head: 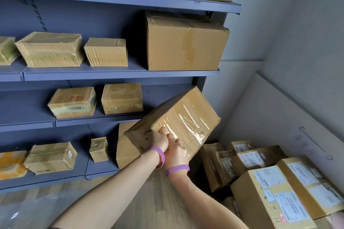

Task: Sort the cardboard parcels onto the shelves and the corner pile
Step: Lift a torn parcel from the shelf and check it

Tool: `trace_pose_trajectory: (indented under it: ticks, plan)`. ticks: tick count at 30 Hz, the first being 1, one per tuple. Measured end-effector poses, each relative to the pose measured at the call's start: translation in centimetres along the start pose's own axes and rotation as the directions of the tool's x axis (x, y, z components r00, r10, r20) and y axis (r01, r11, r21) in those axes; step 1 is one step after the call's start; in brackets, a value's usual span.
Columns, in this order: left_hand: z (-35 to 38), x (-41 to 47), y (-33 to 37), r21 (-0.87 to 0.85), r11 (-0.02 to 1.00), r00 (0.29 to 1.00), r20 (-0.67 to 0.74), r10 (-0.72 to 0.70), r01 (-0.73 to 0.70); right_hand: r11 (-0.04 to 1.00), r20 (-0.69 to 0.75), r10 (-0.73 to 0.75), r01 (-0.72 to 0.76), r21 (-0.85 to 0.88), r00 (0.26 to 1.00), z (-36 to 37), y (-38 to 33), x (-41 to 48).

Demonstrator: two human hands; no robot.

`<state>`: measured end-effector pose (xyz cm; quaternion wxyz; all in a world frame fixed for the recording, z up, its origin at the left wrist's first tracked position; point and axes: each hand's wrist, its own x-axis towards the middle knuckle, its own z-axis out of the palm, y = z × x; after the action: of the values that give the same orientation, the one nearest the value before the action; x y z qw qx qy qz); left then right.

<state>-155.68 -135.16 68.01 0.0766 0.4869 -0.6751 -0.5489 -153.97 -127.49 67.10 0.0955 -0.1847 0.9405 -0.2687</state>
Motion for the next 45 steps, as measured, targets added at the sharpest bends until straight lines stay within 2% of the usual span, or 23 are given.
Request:
trace_pose_trajectory:
  ticks: [3, 6, 8, 9, 11, 13, 17, 21, 23, 24, 25, 27, 28, 29, 30, 32, 35, 37, 38, 40, 42, 43, 45]
  plan:
    - [-1.1, -0.2, 0.2, 0.007, 0.997, 0.995, -0.065, 0.080, -0.080, 0.996, 0.060, -0.080, 0.082, -0.036, 0.995, -0.5, -0.5, 0.1]
    - [-0.7, -0.2, -1.7, 0.053, 0.996, 0.995, -0.058, 0.075, -0.072, 0.991, 0.220, -0.004, 0.034, -0.133, 0.976, 0.4, 0.1, -0.1]
    - [0.1, 1.2, -1.4, 0.039, 0.986, 0.983, -0.082, 0.167, -0.165, 0.988, 0.337, -0.011, 0.062, -0.141, 0.942, 0.4, 0.2, 1.5]
    - [0.3, 2.0, -2.0, 0.052, 0.976, 0.974, -0.073, 0.214, -0.210, 0.989, 0.341, -0.032, 0.078, -0.122, 0.940, 1.4, 0.8, 1.9]
    - [0.9, 3.8, -4.0, 0.151, 0.946, 0.947, -0.106, 0.305, -0.288, 0.987, 0.313, -0.054, 0.097, -0.125, 0.948, 3.7, 1.8, 1.9]
    - [0.8, 4.0, -4.2, 0.159, 0.937, 0.937, -0.119, 0.330, -0.310, 0.994, 0.263, -0.103, 0.112, -0.016, 0.959, 5.0, 2.7, 1.2]
    - [1.3, 3.6, -2.9, 0.095, 0.912, 0.906, -0.114, 0.407, -0.398, 0.966, 0.156, -0.222, 0.195, 0.173, 0.962, 4.3, 4.1, 2.0]
    - [1.1, 3.3, -0.9, 0.092, 0.890, 0.873, -0.171, 0.456, -0.447, 0.909, -0.028, -0.233, 0.228, 0.349, 0.972, 2.6, 4.9, 3.2]
    - [0.4, 3.5, -0.2, 0.105, 0.883, 0.860, -0.200, 0.470, -0.458, 0.912, -0.231, -0.105, 0.187, 0.365, 0.967, 1.2, 6.1, 4.1]
    - [0.0, 3.7, -0.1, 0.114, 0.882, 0.857, -0.211, 0.471, -0.457, 0.911, -0.342, -0.001, 0.141, 0.387, 0.940, 0.2, 6.8, 4.5]
    - [-0.5, 4.0, 0.0, 0.134, 0.876, 0.849, -0.216, 0.483, -0.464, 0.892, -0.444, 0.121, 0.098, 0.440, 0.888, -1.0, 7.6, 4.9]
    - [-1.3, 4.0, 0.5, 0.187, 0.868, 0.839, -0.230, 0.494, -0.460, 0.825, -0.579, 0.368, 0.032, 0.564, 0.728, -4.2, 8.8, 5.9]
    - [-1.5, 3.9, 0.8, 0.214, 0.867, 0.836, -0.240, 0.493, -0.450, 0.791, -0.599, 0.457, 0.009, 0.612, 0.658, -5.8, 9.1, 6.5]
    - [-1.5, 3.8, 0.9, 0.236, 0.864, 0.834, -0.243, 0.495, -0.445, 0.765, -0.589, 0.507, -0.014, 0.644, 0.629, -7.2, 9.4, 7.0]
    - [-1.5, 3.7, 0.9, 0.250, 0.860, 0.830, -0.245, 0.501, -0.445, 0.748, -0.562, 0.528, -0.036, 0.663, 0.637, -8.2, 9.7, 7.5]
    - [-1.3, 3.6, 0.7, 0.250, 0.855, 0.829, -0.231, 0.509, -0.455, 0.711, -0.490, 0.514, -0.029, 0.703, 0.704, -9.6, 10.0, 8.2]
    - [-1.5, 3.3, 0.4, 0.261, 0.856, 0.838, -0.213, 0.502, -0.446, 0.544, -0.291, 0.524, -0.051, 0.838, 0.801, -11.1, 9.7, 9.1]
    - [-2.0, 3.0, 0.3, 0.290, 0.847, 0.840, -0.190, 0.508, -0.446, 0.430, -0.171, 0.530, -0.090, 0.899, 0.830, -11.7, 9.3, 9.8]
    - [-2.1, 3.1, 0.1, 0.292, 0.843, 0.841, -0.177, 0.512, -0.452, 0.406, -0.135, 0.525, -0.108, 0.908, 0.840, -11.9, 9.0, 10.2]
    - [-2.5, 3.3, -0.2, 0.283, 0.841, 0.842, -0.160, 0.515, -0.461, 0.411, -0.082, 0.503, -0.155, 0.899, 0.861, -11.8, 8.5, 10.9]
    - [-2.9, 3.3, -0.4, 0.264, 0.844, 0.839, -0.172, 0.517, -0.466, 0.494, -0.075, 0.486, -0.203, 0.845, 0.871, -11.4, 8.1, 11.2]
    - [-3.1, 3.3, -0.4, 0.235, 0.848, 0.837, -0.176, 0.517, -0.474, 0.531, -0.084, 0.481, -0.214, 0.820, 0.873, -11.2, 8.1, 11.3]
    - [-3.6, 3.6, -0.5, 0.136, 0.875, 0.863, -0.149, 0.482, -0.465, 0.540, -0.080, 0.469, -0.214, 0.814, 0.879, -11.0, 8.0, 11.4]
